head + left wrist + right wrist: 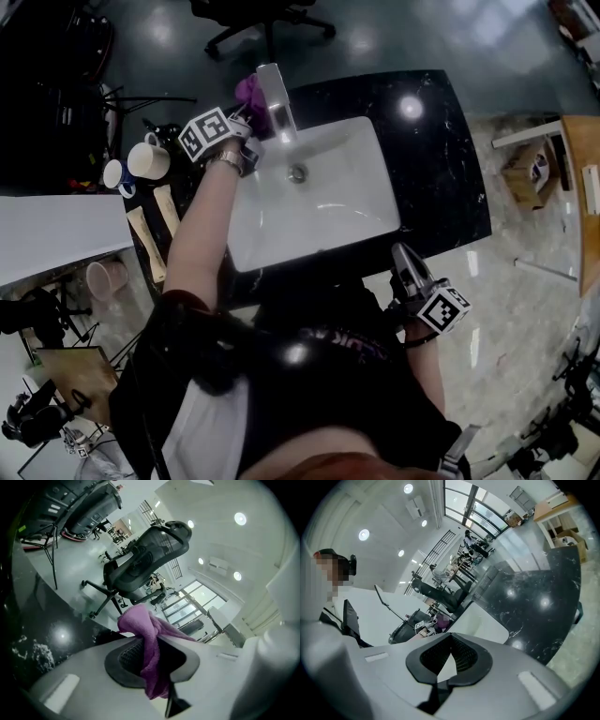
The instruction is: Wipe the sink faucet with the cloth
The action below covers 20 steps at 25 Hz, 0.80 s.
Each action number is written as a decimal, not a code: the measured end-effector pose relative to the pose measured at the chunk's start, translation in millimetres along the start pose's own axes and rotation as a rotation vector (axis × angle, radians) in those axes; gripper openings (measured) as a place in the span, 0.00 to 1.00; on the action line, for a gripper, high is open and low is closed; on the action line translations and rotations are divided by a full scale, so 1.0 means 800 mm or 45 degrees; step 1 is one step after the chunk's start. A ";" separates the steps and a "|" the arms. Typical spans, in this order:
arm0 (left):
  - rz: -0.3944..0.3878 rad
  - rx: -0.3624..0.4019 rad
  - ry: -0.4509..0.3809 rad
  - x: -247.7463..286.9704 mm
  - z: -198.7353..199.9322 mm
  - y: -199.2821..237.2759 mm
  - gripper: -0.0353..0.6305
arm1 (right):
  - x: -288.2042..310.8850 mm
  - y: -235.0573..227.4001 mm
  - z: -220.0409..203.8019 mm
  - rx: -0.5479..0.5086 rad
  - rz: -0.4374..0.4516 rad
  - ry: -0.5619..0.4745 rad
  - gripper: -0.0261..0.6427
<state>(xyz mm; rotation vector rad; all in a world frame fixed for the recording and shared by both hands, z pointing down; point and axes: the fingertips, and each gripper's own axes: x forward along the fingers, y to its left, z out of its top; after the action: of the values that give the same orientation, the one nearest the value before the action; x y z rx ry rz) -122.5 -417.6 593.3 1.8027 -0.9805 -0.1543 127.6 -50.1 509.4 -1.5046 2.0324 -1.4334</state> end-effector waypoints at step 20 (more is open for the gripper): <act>-0.214 0.671 -0.162 -0.081 0.120 -0.181 0.15 | -0.013 0.012 -0.006 0.011 0.043 -0.021 0.06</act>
<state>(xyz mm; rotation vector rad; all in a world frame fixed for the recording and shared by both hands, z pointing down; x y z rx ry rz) -135.8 -423.3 408.6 2.3842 -1.0211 -0.1227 123.5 -38.8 500.3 -1.4667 2.0293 -1.4105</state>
